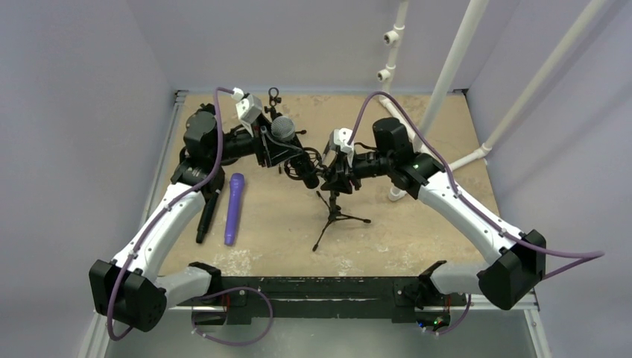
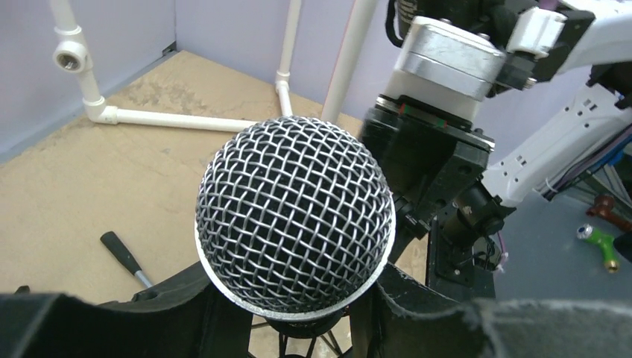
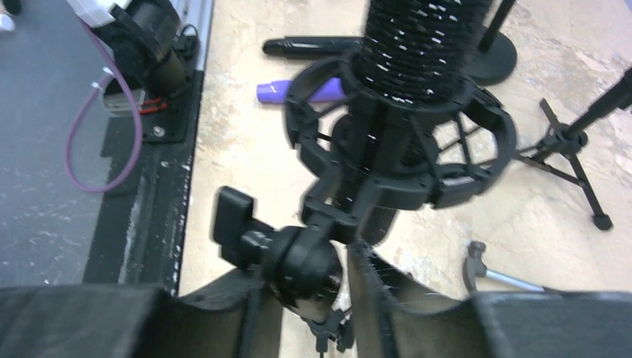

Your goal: Remove the microphone from the stand

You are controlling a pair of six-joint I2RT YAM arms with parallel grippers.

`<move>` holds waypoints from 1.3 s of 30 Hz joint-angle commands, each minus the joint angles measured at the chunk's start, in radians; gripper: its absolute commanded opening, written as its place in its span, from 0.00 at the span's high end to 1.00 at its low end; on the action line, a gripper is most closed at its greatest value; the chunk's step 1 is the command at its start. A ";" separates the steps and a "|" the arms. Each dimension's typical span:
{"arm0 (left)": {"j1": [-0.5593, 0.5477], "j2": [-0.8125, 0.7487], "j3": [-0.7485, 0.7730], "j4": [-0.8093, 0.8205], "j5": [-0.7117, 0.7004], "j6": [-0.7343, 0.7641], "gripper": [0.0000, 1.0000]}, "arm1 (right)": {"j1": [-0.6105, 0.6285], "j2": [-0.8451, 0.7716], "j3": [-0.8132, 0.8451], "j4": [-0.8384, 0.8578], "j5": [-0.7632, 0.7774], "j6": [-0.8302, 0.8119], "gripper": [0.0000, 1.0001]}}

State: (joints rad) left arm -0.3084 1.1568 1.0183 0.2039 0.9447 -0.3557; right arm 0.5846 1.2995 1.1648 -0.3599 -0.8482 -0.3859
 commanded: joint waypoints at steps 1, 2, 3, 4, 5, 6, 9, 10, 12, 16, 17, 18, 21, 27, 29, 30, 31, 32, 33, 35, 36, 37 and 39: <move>-0.041 -0.057 0.046 -0.081 0.048 0.133 1.00 | -0.005 -0.037 -0.024 0.016 0.097 -0.032 0.61; -0.043 -0.060 0.046 -0.090 0.048 0.145 1.00 | -0.005 -0.043 -0.021 -0.002 0.105 -0.041 0.51; -0.044 -0.062 0.046 -0.100 0.048 0.155 1.00 | -0.005 -0.048 -0.016 -0.026 0.112 -0.049 0.39; -0.046 -0.064 0.046 -0.105 0.048 0.162 1.00 | -0.005 -0.052 -0.007 -0.051 0.117 -0.062 0.29; -0.047 -0.067 0.046 -0.110 0.048 0.168 1.00 | -0.005 -0.058 0.001 -0.092 0.118 -0.075 0.18; -0.048 -0.069 0.048 -0.119 0.047 0.174 1.00 | -0.005 -0.064 0.012 -0.125 0.121 -0.088 0.07; -0.050 -0.074 0.052 -0.130 0.043 0.182 1.00 | -0.005 -0.090 0.042 -0.219 0.130 -0.130 0.02; -0.051 -0.075 0.053 -0.131 0.042 0.182 1.00 | -0.006 -0.095 0.054 -0.256 0.133 -0.151 0.01; -0.051 -0.079 0.054 -0.135 0.040 0.186 1.00 | -0.006 -0.114 0.075 -0.329 0.137 -0.188 0.01; -0.056 -0.086 0.062 -0.177 0.032 0.232 1.00 | -0.005 -0.156 0.131 -0.456 0.172 -0.227 0.01; -0.059 -0.087 0.066 -0.194 0.031 0.247 1.00 | -0.007 -0.168 0.146 -0.474 0.182 -0.231 0.01; -0.061 -0.088 0.068 -0.201 0.030 0.257 1.00 | -0.007 -0.179 0.161 -0.486 0.188 -0.230 0.01; -0.068 -0.084 0.077 -0.251 0.026 0.287 1.00 | -0.022 -0.185 0.223 -0.475 0.186 -0.158 0.02; -0.077 -0.080 0.091 -0.307 0.020 0.334 1.00 | -0.053 -0.098 0.392 -0.395 0.142 0.077 0.02; -0.080 -0.080 0.091 -0.313 0.020 0.342 1.00 | -0.056 -0.055 0.440 -0.361 0.126 0.152 0.02; -0.081 -0.080 0.091 -0.314 0.020 0.343 1.00 | -0.056 -0.030 0.468 -0.350 0.125 0.178 0.03; -0.082 -0.080 0.092 -0.316 0.020 0.346 1.00 | -0.057 -0.004 0.484 -0.342 0.128 0.201 0.05; -0.083 -0.078 0.093 -0.316 0.020 0.346 1.00 | -0.056 0.022 0.497 -0.331 0.135 0.223 0.06; -0.083 -0.077 0.095 -0.317 0.019 0.346 1.00 | -0.055 0.047 0.508 -0.322 0.141 0.247 0.08; -0.084 -0.076 0.099 -0.318 0.019 0.346 1.00 | -0.055 0.100 0.529 -0.314 0.155 0.286 0.10; -0.084 -0.076 0.101 -0.318 0.019 0.346 1.00 | -0.053 0.125 0.540 -0.316 0.157 0.301 0.12; -0.084 -0.075 0.103 -0.318 0.019 0.345 1.00 | -0.050 0.153 0.553 -0.321 0.162 0.310 0.13; -0.086 -0.074 0.104 -0.320 0.019 0.347 1.00 | -0.033 0.193 0.571 -0.333 0.180 0.313 0.14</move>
State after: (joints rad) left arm -0.3820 1.0920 1.0874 -0.0826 0.9340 -0.0353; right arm 0.5323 1.4265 1.6798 -0.7067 -0.6956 -0.1600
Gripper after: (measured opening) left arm 0.410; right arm 0.868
